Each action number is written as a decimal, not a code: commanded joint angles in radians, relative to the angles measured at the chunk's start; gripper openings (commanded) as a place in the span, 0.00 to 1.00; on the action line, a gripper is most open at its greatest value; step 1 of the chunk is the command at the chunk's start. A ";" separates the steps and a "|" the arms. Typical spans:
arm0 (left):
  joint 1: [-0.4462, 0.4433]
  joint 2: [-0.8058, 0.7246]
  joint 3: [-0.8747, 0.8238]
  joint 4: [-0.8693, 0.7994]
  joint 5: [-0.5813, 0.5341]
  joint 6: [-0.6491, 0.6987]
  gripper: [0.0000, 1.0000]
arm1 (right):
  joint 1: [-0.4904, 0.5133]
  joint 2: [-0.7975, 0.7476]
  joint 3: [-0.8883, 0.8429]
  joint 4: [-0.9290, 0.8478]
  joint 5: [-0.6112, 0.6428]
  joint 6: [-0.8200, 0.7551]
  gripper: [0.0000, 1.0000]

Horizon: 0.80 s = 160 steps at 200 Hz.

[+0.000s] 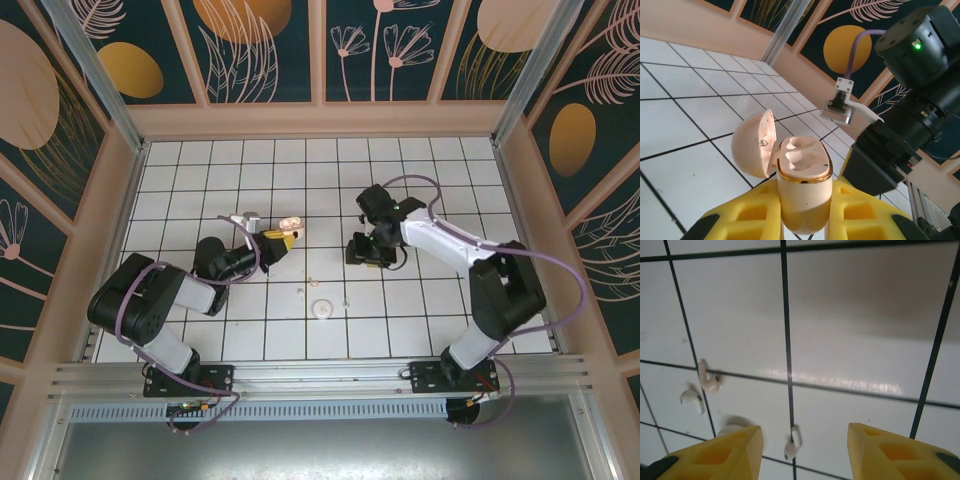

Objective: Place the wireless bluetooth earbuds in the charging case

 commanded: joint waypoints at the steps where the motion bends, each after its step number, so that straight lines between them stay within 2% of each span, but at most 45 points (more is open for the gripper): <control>1: 0.018 -0.017 -0.021 0.057 -0.020 -0.016 0.16 | -0.040 0.078 0.101 -0.023 0.029 -0.124 0.49; 47: 0.035 -0.017 -0.033 0.076 -0.020 -0.044 0.15 | -0.126 0.290 0.316 0.021 0.024 -0.283 0.50; 94: 0.038 -0.079 -0.010 -0.048 -0.034 0.000 0.16 | -0.157 0.469 0.471 0.024 -0.022 -0.343 0.50; 120: 0.039 -0.117 0.012 -0.154 -0.034 0.046 0.16 | -0.158 0.511 0.486 0.016 -0.035 -0.355 0.50; 160: 0.040 -0.136 0.030 -0.217 -0.029 0.077 0.16 | -0.157 0.486 0.395 0.010 -0.049 -0.360 0.49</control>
